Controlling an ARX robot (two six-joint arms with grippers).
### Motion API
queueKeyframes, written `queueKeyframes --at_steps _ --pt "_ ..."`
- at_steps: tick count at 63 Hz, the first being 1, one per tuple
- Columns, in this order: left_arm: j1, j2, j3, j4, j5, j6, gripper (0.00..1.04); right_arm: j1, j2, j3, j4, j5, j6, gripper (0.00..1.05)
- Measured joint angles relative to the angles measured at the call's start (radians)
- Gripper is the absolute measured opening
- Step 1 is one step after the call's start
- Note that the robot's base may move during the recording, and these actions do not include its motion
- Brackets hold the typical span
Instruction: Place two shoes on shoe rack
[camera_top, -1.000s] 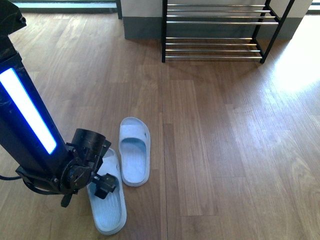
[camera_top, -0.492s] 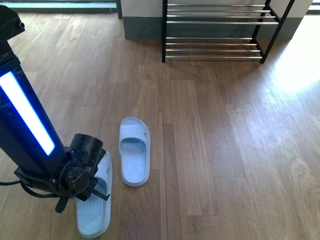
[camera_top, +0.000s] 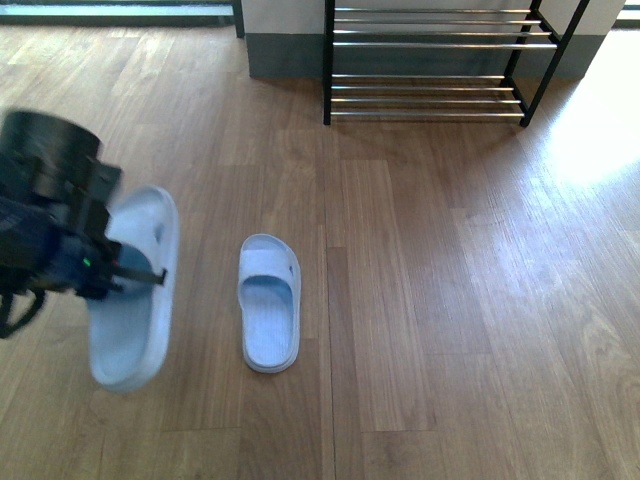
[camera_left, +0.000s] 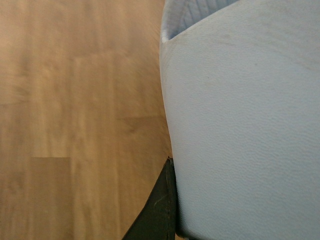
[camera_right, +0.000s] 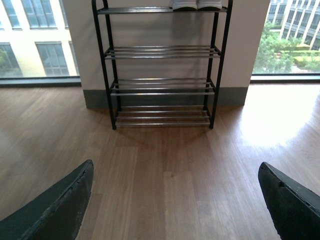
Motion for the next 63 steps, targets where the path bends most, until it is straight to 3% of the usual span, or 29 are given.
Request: queueKeyframes --at_steps 11,20,37,63 --pt "0.024 -0.398 -0.214 -0.066 -0.028 -0.059 0.02 0.0 0.0 0.0 0.0 0.0 0.0 0.95" --pt "-0.022 -0.755 -0.383 -0.154 -0.066 -0.083 0.02 0.0 0.0 0.0 0.0 0.0 0.0 0.95" --pt "-0.124 -1.29 -0.58 -0.288 -0.263 -0.06 0.02 0.0 0.0 0.0 0.0 0.0 0.0 0.95" --pt "-0.13 -1.347 -0.59 -0.29 -0.278 -0.049 0.02 0.0 0.0 0.0 0.0 0.0 0.0 0.95"
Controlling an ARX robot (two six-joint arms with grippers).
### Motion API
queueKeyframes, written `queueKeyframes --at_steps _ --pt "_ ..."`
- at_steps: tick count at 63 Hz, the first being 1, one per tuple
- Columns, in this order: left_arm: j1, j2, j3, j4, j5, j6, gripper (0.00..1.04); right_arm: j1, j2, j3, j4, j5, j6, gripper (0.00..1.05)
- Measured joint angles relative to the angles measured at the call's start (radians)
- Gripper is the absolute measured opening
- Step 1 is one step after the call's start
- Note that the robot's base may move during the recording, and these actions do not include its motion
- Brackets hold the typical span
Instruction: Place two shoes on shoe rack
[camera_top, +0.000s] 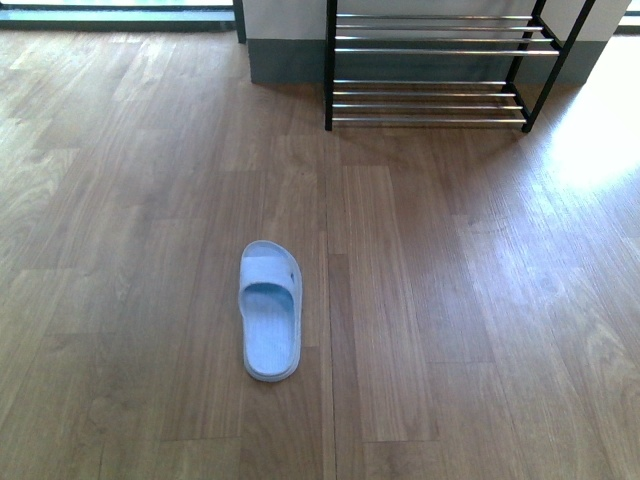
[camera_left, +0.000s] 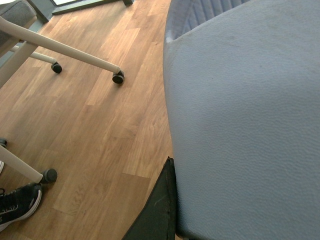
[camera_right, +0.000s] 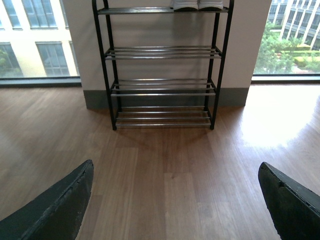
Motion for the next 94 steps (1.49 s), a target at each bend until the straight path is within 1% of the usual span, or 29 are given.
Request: queueKeyframes --at_steps 65,67,68,69,70,71,72,74,77,81,85,86,87,89,92,94 --pt "0.002 0.002 -0.002 0.0 -0.007 0.006 0.02 0.0 0.0 0.0 0.0 -0.008 0.0 0.95" --pt "0.002 0.002 -0.002 0.0 -0.007 0.006 0.02 -0.008 0.007 0.001 -0.006 -0.043 -0.023 0.96" --pt "0.002 0.001 -0.002 0.0 -0.005 0.006 0.02 -0.027 0.014 0.003 -0.021 -0.105 -0.053 0.96" --pt "0.001 0.001 -0.002 0.0 -0.004 0.006 0.02 -0.036 0.018 0.005 -0.033 -0.135 -0.069 0.96" --pt "0.001 0.001 -0.002 0.0 -0.004 0.006 0.02 -0.053 0.031 0.007 -0.062 -0.193 -0.105 0.96" --pt "0.001 0.001 -0.002 0.0 -0.004 0.006 0.02 -0.056 0.033 0.008 -0.067 -0.219 -0.124 0.96" --pt "0.001 0.001 -0.002 0.0 -0.003 0.006 0.02 -0.057 0.053 0.01 -0.098 -0.276 -0.168 0.96" --pt "0.001 0.001 -0.002 0.0 -0.003 0.006 0.02 -0.05 0.08 0.011 -0.123 -0.309 -0.206 0.96" --pt "0.001 0.001 -0.002 0.0 -0.004 0.006 0.02 -0.035 0.122 0.013 -0.12 -0.308 -0.233 0.96" --pt "0.001 0.001 -0.002 0.0 -0.003 0.006 0.02 -0.02 0.237 0.022 -0.051 -0.285 -0.269 0.96" --pt "0.0 0.001 -0.002 0.0 -0.001 0.006 0.02 -0.005 0.406 0.039 0.067 -0.23 -0.303 0.96" --pt "0.0 0.001 -0.002 0.0 0.0 0.006 0.02 0.002 0.495 0.051 0.122 -0.211 -0.316 0.96" --pt "0.0 0.001 -0.002 0.0 0.0 0.006 0.02 0.003 0.513 0.053 0.134 -0.207 -0.316 0.96" --pt "0.0 0.001 -0.002 0.0 0.0 0.006 0.02 0.015 0.666 0.075 0.231 -0.176 -0.333 0.96" --pt "0.0 0.001 -0.002 0.0 0.0 0.006 0.02 0.042 0.982 0.127 0.417 -0.125 -0.361 0.96" --pt "0.0 0.001 -0.002 0.0 0.0 0.006 0.02 0.05 1.114 0.148 0.491 -0.099 -0.378 0.96"
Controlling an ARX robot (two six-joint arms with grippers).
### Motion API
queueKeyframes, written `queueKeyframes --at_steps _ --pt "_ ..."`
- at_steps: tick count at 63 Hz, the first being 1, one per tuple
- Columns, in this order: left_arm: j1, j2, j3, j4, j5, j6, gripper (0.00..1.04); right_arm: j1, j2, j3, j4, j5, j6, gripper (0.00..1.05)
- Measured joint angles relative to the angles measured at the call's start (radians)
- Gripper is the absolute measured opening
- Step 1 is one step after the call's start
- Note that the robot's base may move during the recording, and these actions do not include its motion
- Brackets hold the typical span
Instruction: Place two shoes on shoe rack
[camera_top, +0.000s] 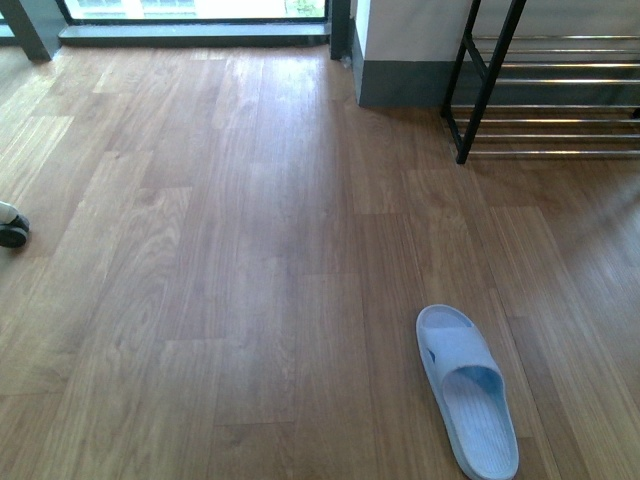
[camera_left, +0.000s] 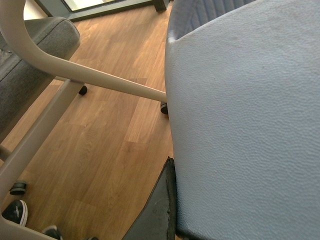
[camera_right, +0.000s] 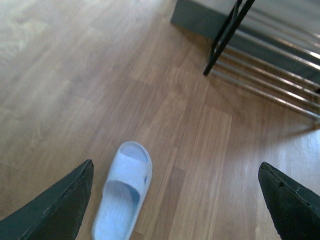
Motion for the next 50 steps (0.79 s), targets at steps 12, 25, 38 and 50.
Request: queueKeyframes --at_steps 12,25,38,50 --pt "0.0 0.0 0.0 0.0 0.0 0.0 0.02 0.041 0.703 0.123 0.372 0.098 -0.056 0.96" --pt "0.0 0.0 0.0 0.0 0.0 0.0 0.02 0.064 1.166 0.255 0.499 0.132 -0.03 0.96" --pt "0.0 0.0 0.0 0.0 0.0 0.0 0.02 0.065 1.373 0.38 0.525 0.149 -0.001 0.96" --pt "0.0 0.0 0.0 0.0 0.0 0.0 0.02 0.053 1.511 0.496 0.608 0.179 -0.013 0.96"
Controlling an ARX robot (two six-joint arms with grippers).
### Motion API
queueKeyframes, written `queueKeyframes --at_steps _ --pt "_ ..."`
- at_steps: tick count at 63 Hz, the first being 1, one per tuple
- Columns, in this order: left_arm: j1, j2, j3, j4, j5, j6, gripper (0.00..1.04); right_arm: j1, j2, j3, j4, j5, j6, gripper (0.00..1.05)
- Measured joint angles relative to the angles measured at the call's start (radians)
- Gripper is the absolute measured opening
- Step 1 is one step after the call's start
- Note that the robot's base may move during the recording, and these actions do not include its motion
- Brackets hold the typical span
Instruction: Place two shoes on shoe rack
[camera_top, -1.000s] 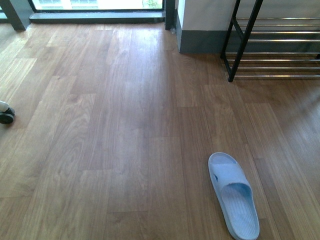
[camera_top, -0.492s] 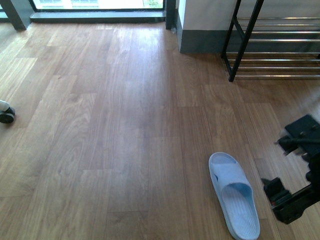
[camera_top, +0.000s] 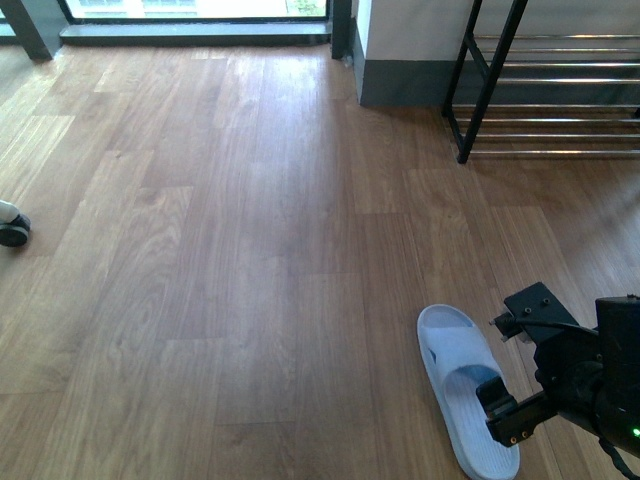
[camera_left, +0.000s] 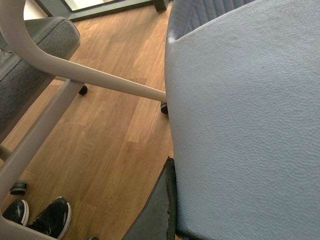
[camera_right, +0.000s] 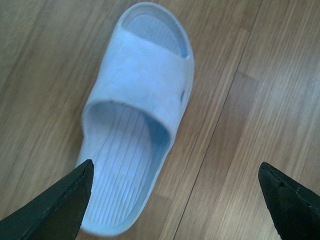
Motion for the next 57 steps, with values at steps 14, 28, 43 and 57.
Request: queueKeyframes --at_steps 14,28,43,57 --pt "0.0 0.0 0.0 0.0 0.0 0.0 0.02 -0.024 0.113 0.135 -0.002 0.029 -0.005 0.96" --pt "0.0 0.0 0.0 0.0 0.0 0.0 0.02 -0.014 0.171 0.199 -0.042 0.028 0.001 0.96" --pt "0.0 0.0 0.0 0.0 0.0 0.0 0.02 -0.008 0.224 0.264 -0.057 0.028 0.006 0.96" --pt "0.0 0.0 0.0 0.0 0.0 0.0 0.02 -0.024 0.325 0.378 -0.021 0.025 -0.048 0.96"
